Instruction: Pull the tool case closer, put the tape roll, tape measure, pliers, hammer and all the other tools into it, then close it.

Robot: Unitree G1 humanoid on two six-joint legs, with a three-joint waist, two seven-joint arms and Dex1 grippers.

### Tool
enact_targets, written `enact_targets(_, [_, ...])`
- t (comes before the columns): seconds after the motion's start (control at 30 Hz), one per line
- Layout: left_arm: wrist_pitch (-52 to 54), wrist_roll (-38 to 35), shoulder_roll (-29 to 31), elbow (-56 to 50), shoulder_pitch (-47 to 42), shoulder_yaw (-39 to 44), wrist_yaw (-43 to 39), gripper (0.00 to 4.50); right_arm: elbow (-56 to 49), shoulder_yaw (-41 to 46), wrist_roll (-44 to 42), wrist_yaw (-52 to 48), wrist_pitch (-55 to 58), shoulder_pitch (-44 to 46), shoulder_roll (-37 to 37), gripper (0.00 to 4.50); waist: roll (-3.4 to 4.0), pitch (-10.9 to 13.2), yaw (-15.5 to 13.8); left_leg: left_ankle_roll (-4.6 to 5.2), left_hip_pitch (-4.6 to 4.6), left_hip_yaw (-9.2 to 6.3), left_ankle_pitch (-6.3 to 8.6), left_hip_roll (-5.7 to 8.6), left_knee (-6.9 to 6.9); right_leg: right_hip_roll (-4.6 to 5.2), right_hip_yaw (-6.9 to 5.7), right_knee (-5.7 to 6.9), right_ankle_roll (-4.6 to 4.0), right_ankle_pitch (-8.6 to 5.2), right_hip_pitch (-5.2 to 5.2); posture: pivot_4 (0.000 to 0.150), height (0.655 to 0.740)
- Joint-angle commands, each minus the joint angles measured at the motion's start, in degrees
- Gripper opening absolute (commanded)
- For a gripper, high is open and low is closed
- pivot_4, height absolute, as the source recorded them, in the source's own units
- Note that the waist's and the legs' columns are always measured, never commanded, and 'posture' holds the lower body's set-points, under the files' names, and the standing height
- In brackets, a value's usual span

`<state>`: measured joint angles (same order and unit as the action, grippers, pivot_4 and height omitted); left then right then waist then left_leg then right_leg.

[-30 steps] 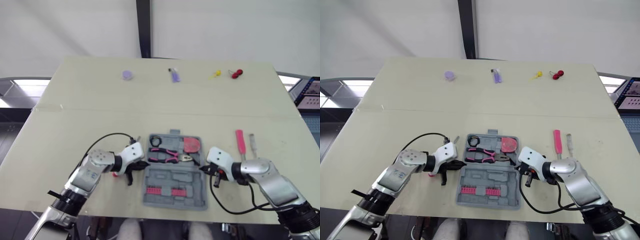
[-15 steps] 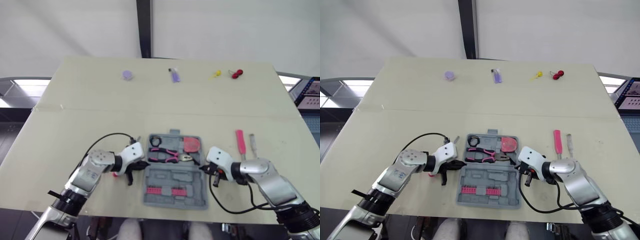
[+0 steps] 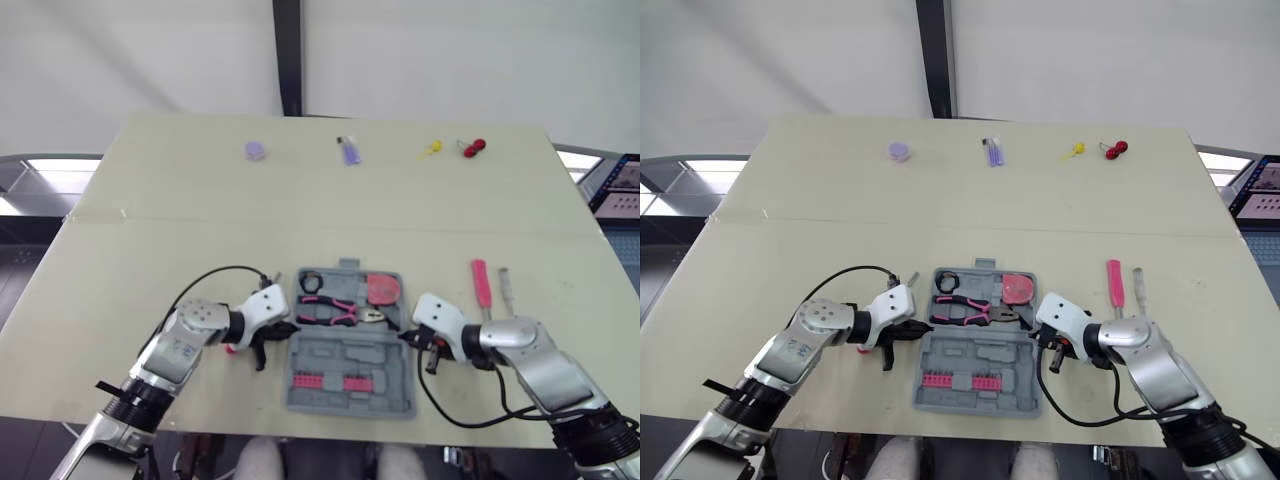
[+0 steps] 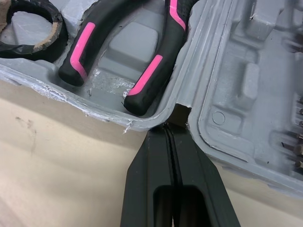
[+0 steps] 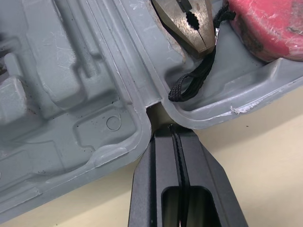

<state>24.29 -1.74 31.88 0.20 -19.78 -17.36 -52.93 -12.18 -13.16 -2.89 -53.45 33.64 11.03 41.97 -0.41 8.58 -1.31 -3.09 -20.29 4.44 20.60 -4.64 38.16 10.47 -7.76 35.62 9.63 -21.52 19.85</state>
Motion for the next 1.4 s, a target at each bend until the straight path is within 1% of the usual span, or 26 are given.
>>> enact_targets(0.03, [-1.60,-0.49,-1.28,-2.60,-0.31,-0.83,-0.32,0.00,-1.91,-1.20,-0.42,0.32,-0.89,0.13,-1.17,0.03,0.00,0.00,0.00,0.00,0.00,0.00,0.00,0.00,0.00,0.00,0.00,0.00,0.00,0.00,0.00,0.150,0.7400])
enact_targets(0.47, [-2.15,-0.12,-0.38,-1.99,-0.42,-0.44,-0.37,0.00,-1.21,-1.06,0.51,0.36,-1.48,-0.14,-0.30,0.03,0.00,0.00,0.00,0.00,0.01,0.00,0.00,0.00,0.00,0.00,0.00,0.00,0.00,0.00,-0.01,0.150,0.7400])
enact_targets(0.83, [-2.05,-0.58,1.11,-2.29,0.51,0.77,-0.64,0.00,-0.04,1.54,0.34,0.33,-2.68,-1.46,1.76,0.03,0.00,0.00,-0.03,0.00,0.00,0.01,0.00,0.00,0.00,0.00,0.00,0.00,0.00,0.00,0.00,0.150,0.7400])
enact_targets(1.4, [-1.35,-1.06,0.55,-3.29,0.87,0.25,-1.10,0.00,0.41,0.71,0.58,1.06,-2.48,0.04,0.15,0.03,0.00,0.00,0.00,0.00,0.00,0.00,0.00,0.00,0.00,0.00,0.00,0.00,0.00,0.00,0.00,0.150,0.7400])
